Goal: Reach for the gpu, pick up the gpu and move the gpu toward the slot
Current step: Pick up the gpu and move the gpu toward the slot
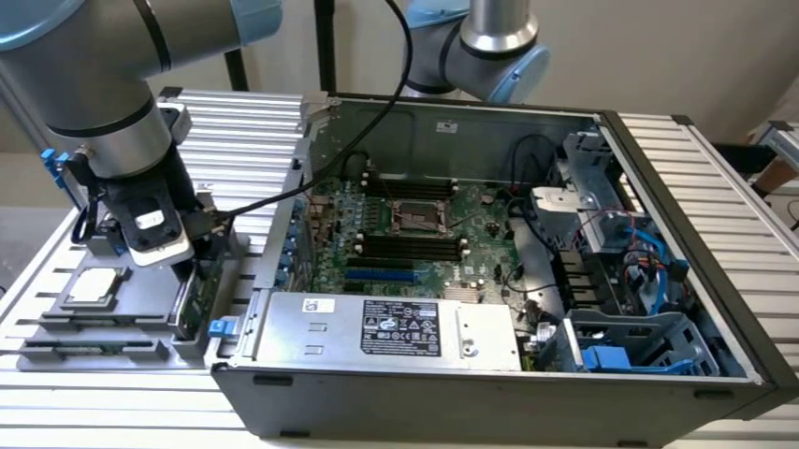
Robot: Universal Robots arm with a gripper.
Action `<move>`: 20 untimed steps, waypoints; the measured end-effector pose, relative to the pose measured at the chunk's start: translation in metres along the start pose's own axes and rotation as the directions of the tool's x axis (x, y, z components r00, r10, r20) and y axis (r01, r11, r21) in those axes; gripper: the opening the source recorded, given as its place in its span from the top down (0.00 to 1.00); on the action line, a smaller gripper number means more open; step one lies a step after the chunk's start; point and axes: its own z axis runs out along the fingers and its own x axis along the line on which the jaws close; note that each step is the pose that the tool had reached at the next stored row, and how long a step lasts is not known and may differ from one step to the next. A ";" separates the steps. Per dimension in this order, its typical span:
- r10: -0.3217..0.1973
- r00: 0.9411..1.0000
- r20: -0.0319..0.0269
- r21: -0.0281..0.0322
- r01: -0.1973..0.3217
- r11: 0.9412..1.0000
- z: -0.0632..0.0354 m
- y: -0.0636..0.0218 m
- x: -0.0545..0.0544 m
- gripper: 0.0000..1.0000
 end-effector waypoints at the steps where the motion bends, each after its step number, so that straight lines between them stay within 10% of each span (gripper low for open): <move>1: 0.000 1.000 0.000 0.000 0.000 1.000 0.0000 0.0000 0.000 0.69; 11: 0.000 1.000 0.000 0.000 0.000 1.000 0.0000 0.0000 0.000 0.74; 20: 0.000 1.000 -0.010 -0.016 0.000 1.000 -0.0005 -0.0025 -0.001 0.74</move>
